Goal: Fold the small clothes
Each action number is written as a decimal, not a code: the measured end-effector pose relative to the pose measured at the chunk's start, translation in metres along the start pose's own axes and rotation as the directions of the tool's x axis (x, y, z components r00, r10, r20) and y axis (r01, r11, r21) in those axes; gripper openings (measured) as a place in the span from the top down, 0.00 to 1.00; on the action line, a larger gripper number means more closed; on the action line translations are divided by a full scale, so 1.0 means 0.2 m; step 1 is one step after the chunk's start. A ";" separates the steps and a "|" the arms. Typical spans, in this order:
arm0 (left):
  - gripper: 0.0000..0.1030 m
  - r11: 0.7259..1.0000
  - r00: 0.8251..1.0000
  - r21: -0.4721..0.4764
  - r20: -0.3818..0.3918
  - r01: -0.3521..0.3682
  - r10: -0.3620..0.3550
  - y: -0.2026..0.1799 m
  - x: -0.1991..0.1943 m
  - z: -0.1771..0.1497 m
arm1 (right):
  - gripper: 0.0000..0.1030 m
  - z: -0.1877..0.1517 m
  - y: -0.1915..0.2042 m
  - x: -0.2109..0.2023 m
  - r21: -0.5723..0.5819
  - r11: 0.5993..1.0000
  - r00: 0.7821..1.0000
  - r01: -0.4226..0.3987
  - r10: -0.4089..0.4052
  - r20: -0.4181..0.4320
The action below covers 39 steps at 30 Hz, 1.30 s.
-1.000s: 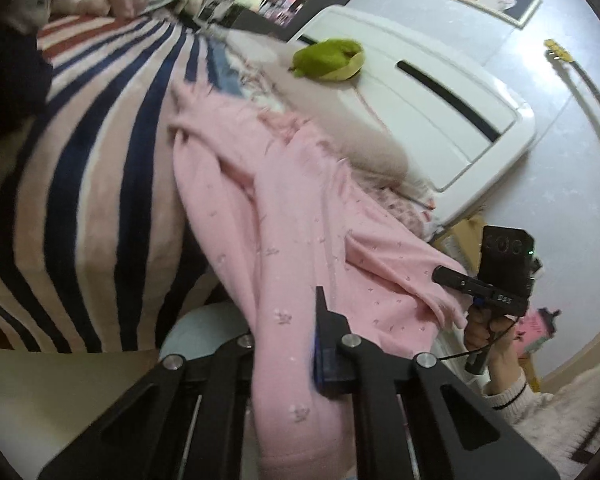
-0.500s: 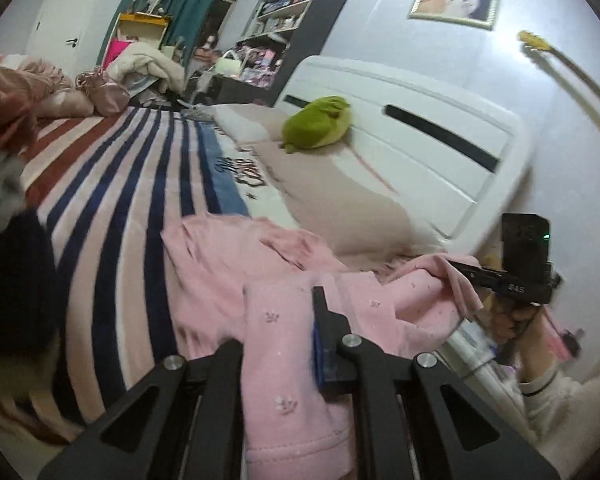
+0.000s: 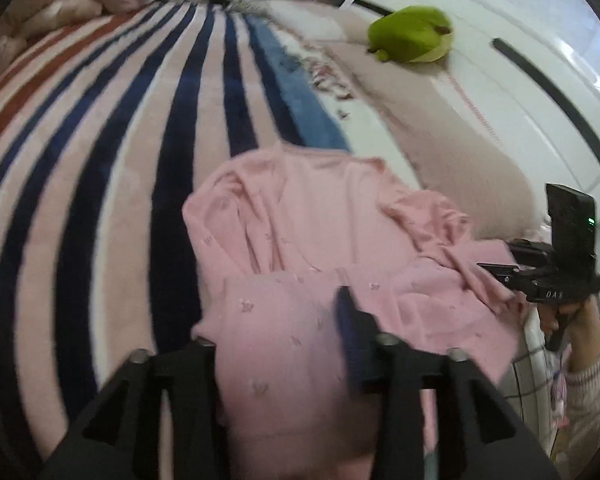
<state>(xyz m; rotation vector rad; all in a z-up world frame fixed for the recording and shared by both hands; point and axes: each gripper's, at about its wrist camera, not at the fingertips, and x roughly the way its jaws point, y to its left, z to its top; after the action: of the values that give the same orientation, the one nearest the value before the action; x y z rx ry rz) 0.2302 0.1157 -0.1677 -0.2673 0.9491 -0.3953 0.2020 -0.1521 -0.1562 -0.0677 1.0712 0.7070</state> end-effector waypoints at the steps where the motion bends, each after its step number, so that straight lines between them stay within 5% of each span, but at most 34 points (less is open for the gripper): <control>1: 0.45 1.000 1.000 0.014 0.028 0.013 -0.013 -0.01 -0.07 -0.01 | 0.43 -0.01 0.01 -0.05 -0.024 0.999 0.999 0.041 -0.041 0.003; 3: 0.16 0.999 0.996 0.041 0.088 -0.027 0.023 -0.03 -0.17 0.00 | 0.39 0.01 0.04 -0.17 -0.106 0.972 0.978 0.208 -0.204 0.042; 5: 0.16 0.992 0.990 0.100 0.127 -0.080 0.067 -0.05 -0.24 0.04 | 0.39 0.07 0.04 -0.22 -0.119 0.939 0.945 0.323 -0.313 0.098; 9: 0.16 0.995 0.986 0.054 0.149 -0.081 0.072 -0.04 -0.17 0.14 | 0.40 0.26 0.08 -0.06 -0.157 0.959 0.970 0.237 -0.224 0.095; 13: 0.16 0.995 0.984 0.061 0.161 -0.084 0.073 -0.06 -0.12 0.14 | 0.43 0.35 0.14 0.27 -0.241 0.939 0.966 0.244 -0.257 -0.024; 15: 0.16 0.996 0.986 0.058 0.155 -0.073 0.063 -0.07 -0.11 0.12 | 0.51 0.34 0.14 0.42 -0.293 0.905 0.934 0.307 -0.346 -0.089; 18: 0.16 0.995 0.989 0.065 0.128 -0.079 0.070 -0.06 -0.08 0.08 | 0.99 0.35 0.11 0.47 -0.351 0.843 0.881 0.408 -0.465 -0.091; 25: 0.16 0.994 0.992 0.053 0.083 -0.097 0.093 -0.01 0.00 0.03 | 0.99 0.40 -0.08 0.31 -0.325 0.723 0.760 0.609 -0.650 -0.021; 30: 0.16 0.994 0.993 0.050 0.066 -0.097 0.094 0.00 0.03 0.01 | 0.96 0.40 -0.07 0.37 -0.331 0.750 0.790 0.572 -0.613 -0.025; 34: 0.16 0.995 0.990 0.061 0.123 -0.079 0.071 0.00 -0.16 -0.02 | 0.48 0.34 -0.03 0.13 -0.242 0.811 0.842 0.532 -0.538 0.048; 37: 0.16 0.995 0.992 0.083 0.120 -0.058 0.047 -0.01 -0.30 -0.10 | 0.48 0.23 0.02 -0.09 -0.181 0.863 0.881 0.472 -0.463 0.095; 39: 0.23 0.994 0.993 0.103 0.108 -0.048 0.037 -0.05 -0.33 -0.15 | 0.49 0.10 0.11 -0.21 -0.195 0.912 0.931 0.362 -0.343 0.123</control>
<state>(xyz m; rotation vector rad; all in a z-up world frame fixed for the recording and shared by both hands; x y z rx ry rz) 0.1685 0.1350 -0.1329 -0.1697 0.8256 -0.3867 0.1929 -0.1482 -0.1047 -0.4052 0.8648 0.4886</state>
